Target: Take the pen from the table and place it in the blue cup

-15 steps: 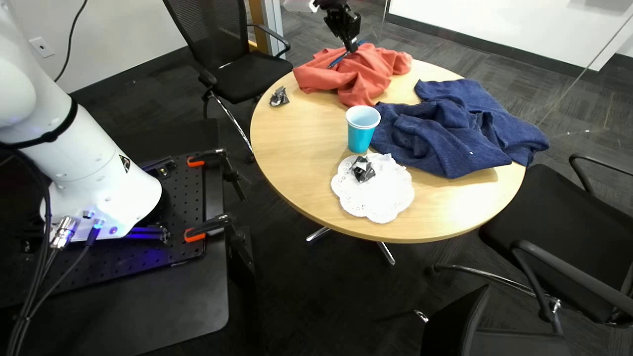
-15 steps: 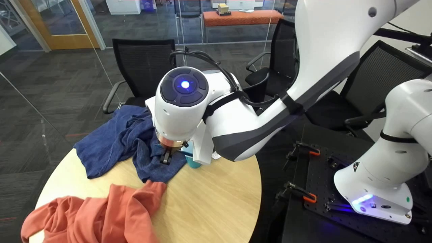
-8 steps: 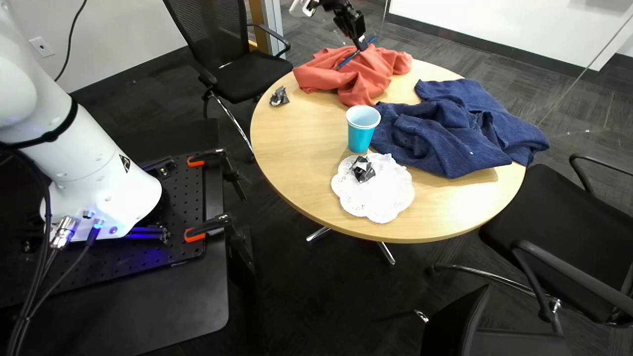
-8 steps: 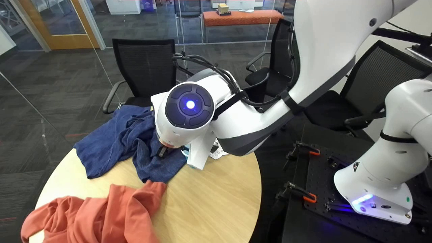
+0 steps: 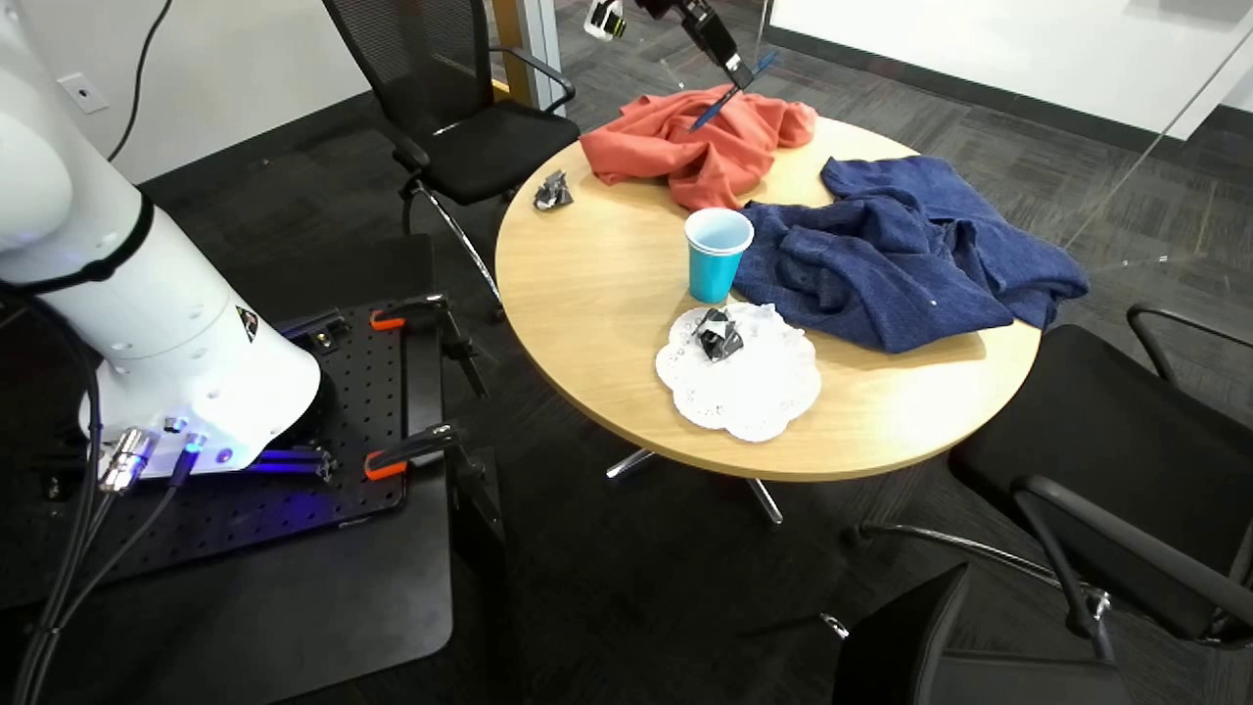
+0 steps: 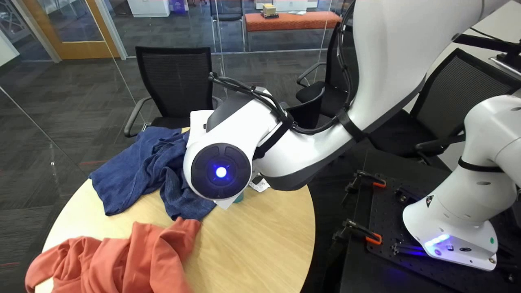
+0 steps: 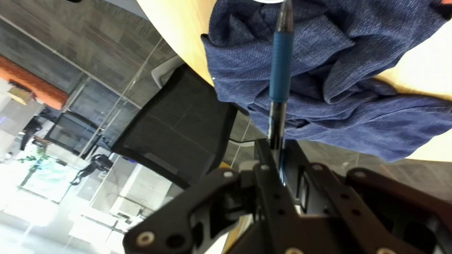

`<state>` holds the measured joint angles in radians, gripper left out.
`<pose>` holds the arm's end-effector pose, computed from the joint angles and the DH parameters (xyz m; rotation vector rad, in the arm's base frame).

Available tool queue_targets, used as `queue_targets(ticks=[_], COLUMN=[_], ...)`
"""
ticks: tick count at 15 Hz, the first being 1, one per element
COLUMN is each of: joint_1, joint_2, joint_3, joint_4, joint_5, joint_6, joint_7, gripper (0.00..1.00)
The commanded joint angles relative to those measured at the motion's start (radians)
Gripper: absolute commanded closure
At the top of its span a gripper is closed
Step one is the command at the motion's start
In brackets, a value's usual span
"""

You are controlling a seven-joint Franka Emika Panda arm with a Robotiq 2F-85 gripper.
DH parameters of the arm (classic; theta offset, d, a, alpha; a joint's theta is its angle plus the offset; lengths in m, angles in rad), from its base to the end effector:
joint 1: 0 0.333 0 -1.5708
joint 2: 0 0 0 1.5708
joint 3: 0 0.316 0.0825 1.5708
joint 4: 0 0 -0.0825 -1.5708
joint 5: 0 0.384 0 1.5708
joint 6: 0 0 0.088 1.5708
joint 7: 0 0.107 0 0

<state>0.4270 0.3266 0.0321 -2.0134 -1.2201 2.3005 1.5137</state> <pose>0.5524 0.2502 0.2975 2.4791 -0.2103 0.9254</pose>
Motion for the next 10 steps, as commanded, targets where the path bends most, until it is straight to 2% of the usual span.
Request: queue_targets(ticks=[1,5,8,9,10], joint_1=[-0.015,-0.017,-0.025,-0.038,-0.038], joint_2=[0.029,0.06,0.083,0.065,0.072], joint_3=[0.054,0.098,0.127,0.138,0.142], joint_4=[0.039,0.057,0.073,0.047,0.05], joint_5=[-0.078,-0.107,-0.083,-0.096,-0.096], joint_6=[-0.161,-0.328,-0.407,-0.371,-0.385], joint_7=[0.166,0.318,0.347,0.329,0.336], gripper=[0.96,0.96,0.96,0.85,0.85])
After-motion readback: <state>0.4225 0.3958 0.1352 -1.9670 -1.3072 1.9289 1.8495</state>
